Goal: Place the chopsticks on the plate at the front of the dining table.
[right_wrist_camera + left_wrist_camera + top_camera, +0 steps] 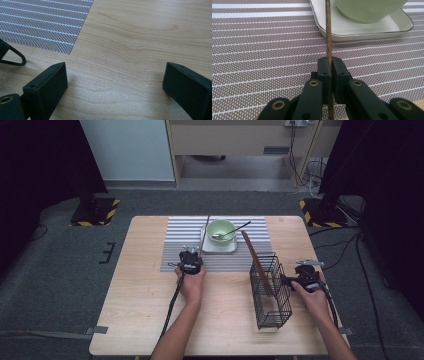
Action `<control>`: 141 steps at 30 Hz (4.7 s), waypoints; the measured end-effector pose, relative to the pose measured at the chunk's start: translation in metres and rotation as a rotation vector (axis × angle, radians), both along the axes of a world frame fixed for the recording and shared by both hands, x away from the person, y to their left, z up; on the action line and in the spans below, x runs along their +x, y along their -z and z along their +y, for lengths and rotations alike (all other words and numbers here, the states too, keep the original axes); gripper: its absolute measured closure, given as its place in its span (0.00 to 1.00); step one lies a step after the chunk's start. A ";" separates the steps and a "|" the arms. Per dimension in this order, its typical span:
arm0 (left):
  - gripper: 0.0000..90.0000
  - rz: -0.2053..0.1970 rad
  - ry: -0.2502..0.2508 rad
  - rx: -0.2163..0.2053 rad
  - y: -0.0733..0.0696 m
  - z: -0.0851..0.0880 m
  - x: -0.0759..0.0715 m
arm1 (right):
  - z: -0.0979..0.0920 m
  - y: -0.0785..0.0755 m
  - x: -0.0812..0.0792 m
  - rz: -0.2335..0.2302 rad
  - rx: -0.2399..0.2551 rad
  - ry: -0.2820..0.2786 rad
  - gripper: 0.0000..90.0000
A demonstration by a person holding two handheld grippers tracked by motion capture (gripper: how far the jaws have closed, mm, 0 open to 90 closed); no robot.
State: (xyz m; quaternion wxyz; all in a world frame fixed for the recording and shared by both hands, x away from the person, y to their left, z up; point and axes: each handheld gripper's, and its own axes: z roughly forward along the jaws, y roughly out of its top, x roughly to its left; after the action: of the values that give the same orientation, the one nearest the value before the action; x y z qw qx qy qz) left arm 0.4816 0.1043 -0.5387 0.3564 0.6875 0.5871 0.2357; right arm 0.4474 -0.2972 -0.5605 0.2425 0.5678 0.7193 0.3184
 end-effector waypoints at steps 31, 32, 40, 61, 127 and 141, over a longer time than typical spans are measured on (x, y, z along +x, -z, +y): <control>0.93 0.011 0.015 0.003 0.001 -0.006 -0.001 | 0.000 0.000 0.000 0.001 -0.001 -0.001 0.07; 0.92 0.012 0.018 0.005 0.002 -0.006 -0.001 | 0.000 0.000 0.000 0.001 0.000 0.000 0.07; 0.90 0.009 0.032 0.003 0.002 -0.012 -0.003 | 0.000 0.000 0.000 0.001 0.000 -0.001 0.06; 0.88 -0.008 0.068 -0.010 0.001 -0.027 -0.006 | 0.000 0.000 0.000 0.001 0.000 -0.001 0.06; 0.28 -0.108 0.255 0.015 -0.039 0.034 -0.053 | 0.001 -0.166 -0.043 -0.163 0.033 -0.239 0.19; 0.23 -0.119 0.293 0.025 -0.039 0.036 -0.059 | 0.036 -0.194 -0.034 -0.182 0.054 -0.329 0.33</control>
State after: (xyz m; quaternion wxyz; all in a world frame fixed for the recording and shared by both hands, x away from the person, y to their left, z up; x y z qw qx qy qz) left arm 0.4221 0.1401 -0.4997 0.4128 0.7549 0.4554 0.2289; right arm 0.4132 -0.2613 -0.3666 0.2360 0.4175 0.7689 0.4229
